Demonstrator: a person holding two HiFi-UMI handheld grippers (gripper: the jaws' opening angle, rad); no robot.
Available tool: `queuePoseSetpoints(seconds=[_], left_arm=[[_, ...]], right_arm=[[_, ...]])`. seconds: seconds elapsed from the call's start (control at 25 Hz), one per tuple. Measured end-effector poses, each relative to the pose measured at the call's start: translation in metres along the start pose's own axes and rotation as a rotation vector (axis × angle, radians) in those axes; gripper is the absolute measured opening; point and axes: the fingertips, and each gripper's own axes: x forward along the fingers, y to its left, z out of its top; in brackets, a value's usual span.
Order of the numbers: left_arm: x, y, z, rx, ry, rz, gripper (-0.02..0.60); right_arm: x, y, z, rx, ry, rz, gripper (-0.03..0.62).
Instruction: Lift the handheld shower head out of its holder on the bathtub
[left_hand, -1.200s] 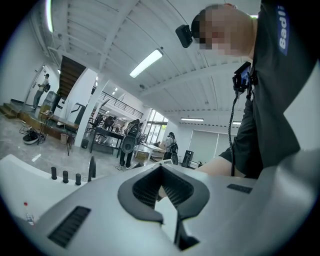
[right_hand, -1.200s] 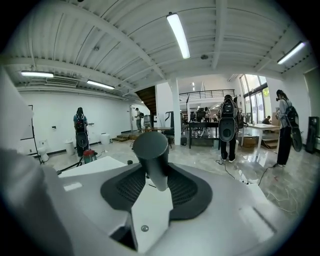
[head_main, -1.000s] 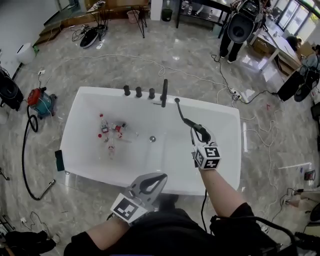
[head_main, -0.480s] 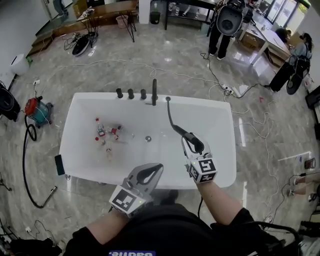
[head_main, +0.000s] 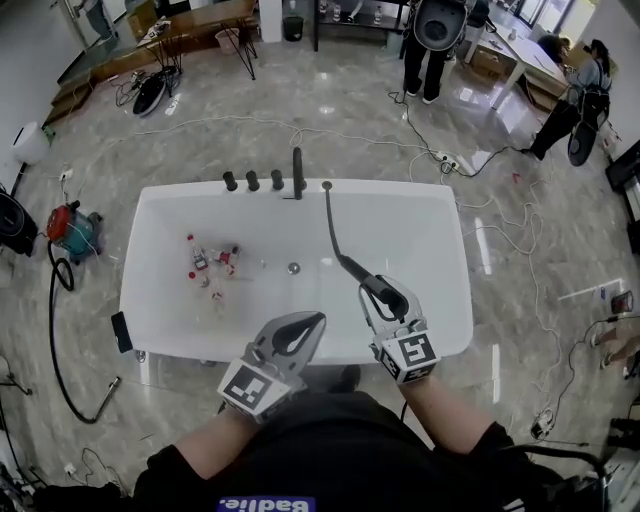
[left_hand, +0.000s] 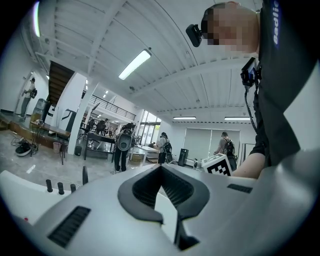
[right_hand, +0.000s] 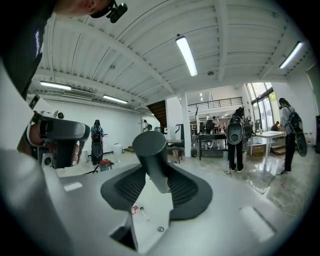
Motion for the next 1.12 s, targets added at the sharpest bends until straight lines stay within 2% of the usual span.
queuePoseSetpoints(seconds=[0.24, 0.44, 0.68, 1.0, 1.12], left_arm=[[0.007, -0.005, -0.002, -0.001, 0.006, -0.022, 0.000], [0.012, -0.009, -0.004, -0.001, 0.001, -0.034, 0.000], [0.014, -0.017, -0.008, 0.001, 0.023, -0.052, 0.000], [0.016, -0.019, -0.018, -0.019, 0.036, -0.054, 0.000], [0.017, -0.021, -0.015, -0.013, 0.044, -0.058, 0.000]], right_arm=[[-0.023, 0.028, 0.030, -0.056, -0.054, 0.065, 0.132], [-0.041, 0.044, 0.049, -0.052, -0.076, 0.088, 0.133], [-0.057, 0.050, 0.034, -0.047, -0.053, 0.092, 0.132], [-0.050, 0.051, 0.014, -0.019, 0.003, 0.095, 0.132], [-0.046, 0.054, 0.015, -0.014, -0.009, 0.113, 0.132]])
